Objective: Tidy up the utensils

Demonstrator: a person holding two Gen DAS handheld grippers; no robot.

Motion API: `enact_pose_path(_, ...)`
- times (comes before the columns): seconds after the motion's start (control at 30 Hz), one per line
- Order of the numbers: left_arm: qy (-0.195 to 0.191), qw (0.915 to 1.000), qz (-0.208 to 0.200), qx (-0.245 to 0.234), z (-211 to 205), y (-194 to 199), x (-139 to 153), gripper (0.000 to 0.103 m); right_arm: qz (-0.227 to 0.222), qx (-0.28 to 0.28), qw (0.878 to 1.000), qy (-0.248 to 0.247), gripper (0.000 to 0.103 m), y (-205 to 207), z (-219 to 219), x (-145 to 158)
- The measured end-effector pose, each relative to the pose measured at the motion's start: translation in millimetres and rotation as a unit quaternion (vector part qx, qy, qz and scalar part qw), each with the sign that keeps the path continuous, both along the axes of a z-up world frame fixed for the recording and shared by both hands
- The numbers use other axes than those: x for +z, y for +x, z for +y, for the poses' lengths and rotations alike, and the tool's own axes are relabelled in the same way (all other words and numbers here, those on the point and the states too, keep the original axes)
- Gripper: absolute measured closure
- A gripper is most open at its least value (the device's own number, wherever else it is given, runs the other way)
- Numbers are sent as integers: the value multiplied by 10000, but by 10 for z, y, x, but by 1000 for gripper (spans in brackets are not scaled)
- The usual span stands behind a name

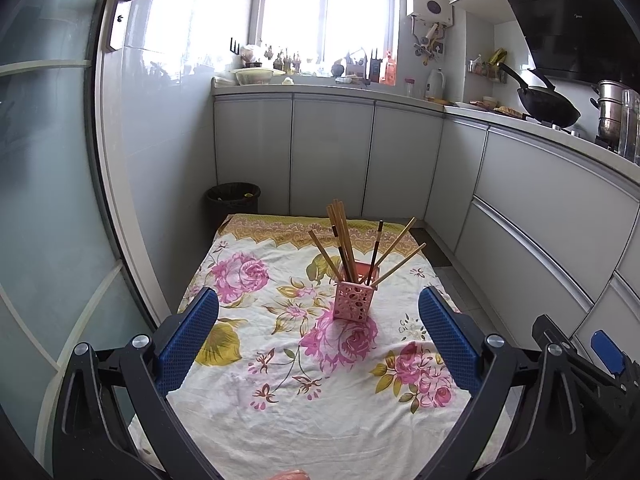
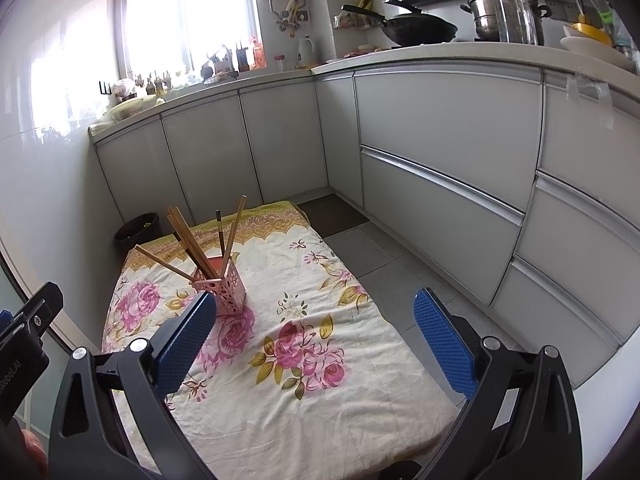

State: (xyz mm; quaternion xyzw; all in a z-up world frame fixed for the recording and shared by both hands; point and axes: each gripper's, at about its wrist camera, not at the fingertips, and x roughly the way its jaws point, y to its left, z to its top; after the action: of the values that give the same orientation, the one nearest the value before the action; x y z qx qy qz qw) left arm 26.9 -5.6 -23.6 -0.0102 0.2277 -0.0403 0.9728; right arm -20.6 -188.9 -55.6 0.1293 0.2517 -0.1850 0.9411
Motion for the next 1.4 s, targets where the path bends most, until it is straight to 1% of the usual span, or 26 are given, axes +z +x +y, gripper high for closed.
enact_pose_path(1.4, 44, 10000, 10, 1, -62, -42, -17, 7, -75, 7, 10000, 50, 7, -13, 41, 84)
